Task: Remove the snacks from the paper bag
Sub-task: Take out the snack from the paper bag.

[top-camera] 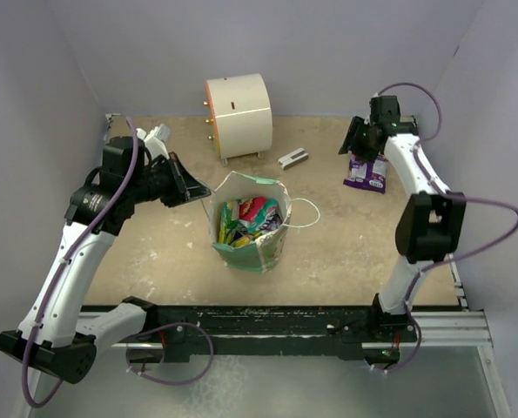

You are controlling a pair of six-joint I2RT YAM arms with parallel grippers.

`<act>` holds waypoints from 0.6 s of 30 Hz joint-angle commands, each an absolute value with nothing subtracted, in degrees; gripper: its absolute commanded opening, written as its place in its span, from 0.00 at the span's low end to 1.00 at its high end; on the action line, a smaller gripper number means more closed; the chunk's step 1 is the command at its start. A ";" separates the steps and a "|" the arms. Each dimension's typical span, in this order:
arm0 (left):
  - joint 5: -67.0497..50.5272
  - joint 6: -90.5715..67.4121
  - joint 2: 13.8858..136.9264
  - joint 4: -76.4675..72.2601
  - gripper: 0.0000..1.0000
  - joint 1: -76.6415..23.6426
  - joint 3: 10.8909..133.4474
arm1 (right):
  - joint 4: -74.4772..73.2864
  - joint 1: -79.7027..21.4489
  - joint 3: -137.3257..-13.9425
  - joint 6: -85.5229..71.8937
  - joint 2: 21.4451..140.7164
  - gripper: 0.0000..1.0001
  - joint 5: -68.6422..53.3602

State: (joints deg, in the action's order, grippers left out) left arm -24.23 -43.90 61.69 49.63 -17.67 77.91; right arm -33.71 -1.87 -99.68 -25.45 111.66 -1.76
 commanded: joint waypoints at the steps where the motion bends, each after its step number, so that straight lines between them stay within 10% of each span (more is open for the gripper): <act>1: -26.39 -45.86 57.81 41.17 0.00 -17.50 75.20 | -27.59 -2.67 -87.75 -23.31 95.18 0.59 -13.51; 18: -28.96 -44.91 58.02 39.47 0.00 -17.47 72.97 | -41.48 -20.88 -88.57 -29.44 71.59 0.68 -11.66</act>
State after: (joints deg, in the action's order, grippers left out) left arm -27.40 -45.84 58.28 42.44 -17.65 71.53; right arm -39.57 -16.19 -83.57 -25.02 73.60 -14.33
